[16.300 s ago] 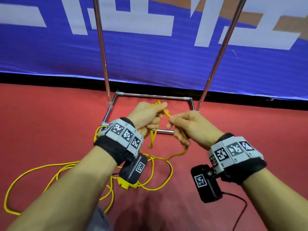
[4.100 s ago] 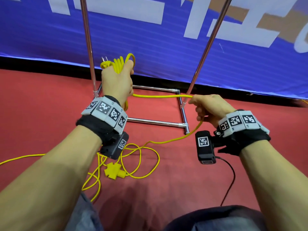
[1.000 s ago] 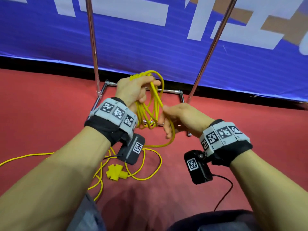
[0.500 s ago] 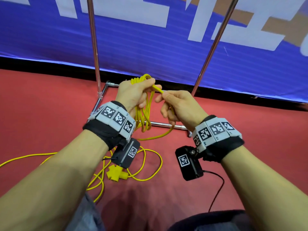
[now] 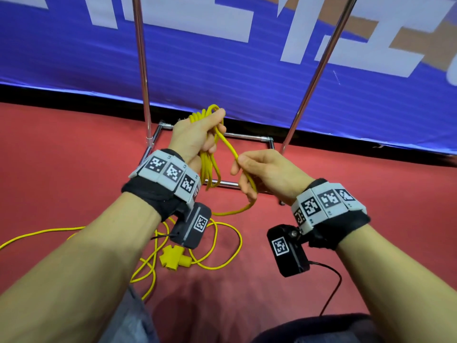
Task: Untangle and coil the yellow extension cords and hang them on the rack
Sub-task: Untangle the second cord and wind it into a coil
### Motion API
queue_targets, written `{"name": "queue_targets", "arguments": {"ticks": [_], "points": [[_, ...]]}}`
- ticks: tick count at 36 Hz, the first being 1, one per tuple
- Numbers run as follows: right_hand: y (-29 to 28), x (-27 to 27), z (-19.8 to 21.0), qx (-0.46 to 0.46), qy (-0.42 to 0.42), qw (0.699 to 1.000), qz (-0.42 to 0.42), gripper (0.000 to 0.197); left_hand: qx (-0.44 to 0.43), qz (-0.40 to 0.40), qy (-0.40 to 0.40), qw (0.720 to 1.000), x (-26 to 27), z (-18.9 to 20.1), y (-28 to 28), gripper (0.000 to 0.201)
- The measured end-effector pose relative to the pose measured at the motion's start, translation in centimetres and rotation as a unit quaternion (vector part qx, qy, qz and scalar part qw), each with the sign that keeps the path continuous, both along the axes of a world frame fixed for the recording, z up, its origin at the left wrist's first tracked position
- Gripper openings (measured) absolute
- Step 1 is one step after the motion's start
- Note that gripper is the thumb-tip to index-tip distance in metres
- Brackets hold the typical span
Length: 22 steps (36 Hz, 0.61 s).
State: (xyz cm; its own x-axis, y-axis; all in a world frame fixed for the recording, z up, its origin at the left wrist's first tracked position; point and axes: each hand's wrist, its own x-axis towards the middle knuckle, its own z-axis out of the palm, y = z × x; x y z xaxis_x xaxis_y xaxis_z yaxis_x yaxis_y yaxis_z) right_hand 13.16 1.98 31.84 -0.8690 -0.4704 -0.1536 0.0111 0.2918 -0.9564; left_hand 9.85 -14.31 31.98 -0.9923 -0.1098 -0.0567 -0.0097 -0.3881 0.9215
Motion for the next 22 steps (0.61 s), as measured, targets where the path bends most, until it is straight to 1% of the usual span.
{"name": "queue_targets", "arguments": {"ticks": [5, 7, 9, 11, 13, 15, 17, 19, 22], "points": [[0.0, 0.1, -0.3, 0.017, 0.025, 1.000, -0.007, 0.032, 0.020, -0.014, -0.032, 0.999, -0.4, -0.4, -0.1, 0.026], [0.1, 0.2, -0.4, 0.020, 0.015, 1.000, -0.012, 0.035, 0.066, -0.036, -0.036, 0.997, -0.2, -0.1, 0.1, 0.024], [0.3, 0.2, -0.4, 0.028, 0.006, 1.000, -0.004, 0.036, 0.118, -0.062, -0.032, 0.990, 0.3, 0.4, 0.2, 0.027], [0.3, 0.3, -0.3, 0.047, 0.001, 0.999, 0.007, 0.033, 0.139, -0.076, -0.027, 0.987, 0.7, 1.0, 0.4, 0.034], [0.3, 0.3, -0.3, 0.059, -0.003, 0.998, 0.007, 0.031, 0.155, -0.071, -0.025, 0.985, 0.7, 1.3, 0.5, 0.036], [0.3, 0.0, -0.5, 0.082, 0.008, 0.997, -0.012, 0.031, 0.167, -0.048, -0.021, 0.984, 0.6, 1.5, 0.5, 0.035], [0.5, -0.5, -0.7, 0.115, 0.033, 0.992, -0.051, 0.032, 0.175, -0.022, -0.012, 0.984, 0.4, 1.6, 0.4, 0.035], [1.0, -1.0, -0.9, 0.129, 0.056, 0.985, -0.099, 0.031, 0.170, -0.001, 0.002, 0.985, 0.3, 1.7, 0.3, 0.035], [1.9, -1.8, -1.1, 0.145, 0.080, 0.975, -0.146, 0.025, 0.157, 0.023, 0.024, 0.987, 0.4, 2.1, 0.4, 0.036]]}}
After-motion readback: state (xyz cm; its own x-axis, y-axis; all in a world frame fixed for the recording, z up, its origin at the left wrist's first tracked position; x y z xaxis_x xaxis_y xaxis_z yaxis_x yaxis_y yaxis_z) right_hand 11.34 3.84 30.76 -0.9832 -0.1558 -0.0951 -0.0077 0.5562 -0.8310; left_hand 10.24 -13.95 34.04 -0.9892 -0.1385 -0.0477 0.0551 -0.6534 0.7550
